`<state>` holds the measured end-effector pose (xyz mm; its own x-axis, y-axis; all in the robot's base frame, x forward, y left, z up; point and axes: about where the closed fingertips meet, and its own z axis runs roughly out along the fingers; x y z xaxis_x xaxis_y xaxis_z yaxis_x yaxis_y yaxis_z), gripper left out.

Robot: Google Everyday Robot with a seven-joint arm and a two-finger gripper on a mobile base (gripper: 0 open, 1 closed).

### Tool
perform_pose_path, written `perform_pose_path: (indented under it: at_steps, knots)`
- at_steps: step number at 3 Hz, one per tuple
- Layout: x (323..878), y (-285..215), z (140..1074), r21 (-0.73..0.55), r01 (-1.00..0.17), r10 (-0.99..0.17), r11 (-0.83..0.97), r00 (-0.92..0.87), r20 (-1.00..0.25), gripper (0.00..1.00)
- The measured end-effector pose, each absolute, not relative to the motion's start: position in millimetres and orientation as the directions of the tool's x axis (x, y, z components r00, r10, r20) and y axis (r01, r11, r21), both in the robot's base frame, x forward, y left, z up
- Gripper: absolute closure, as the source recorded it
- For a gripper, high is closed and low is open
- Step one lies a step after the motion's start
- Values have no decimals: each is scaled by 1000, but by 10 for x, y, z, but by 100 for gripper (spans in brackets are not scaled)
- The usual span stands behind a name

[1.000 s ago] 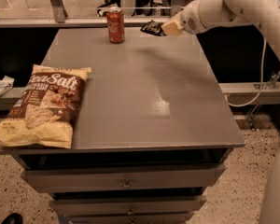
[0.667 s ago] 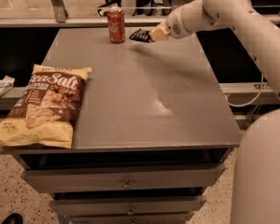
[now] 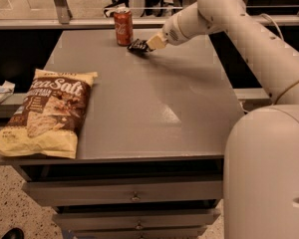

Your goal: Move rxbar chocolate near coke can

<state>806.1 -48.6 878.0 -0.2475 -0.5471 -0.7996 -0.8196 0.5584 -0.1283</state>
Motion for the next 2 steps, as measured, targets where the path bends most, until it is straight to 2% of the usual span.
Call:
perform_pose_path:
  at_steps: [2]
  knots:
    - [8113, -343, 8658, -103, -838, -557, 536, -259, -789, 6]
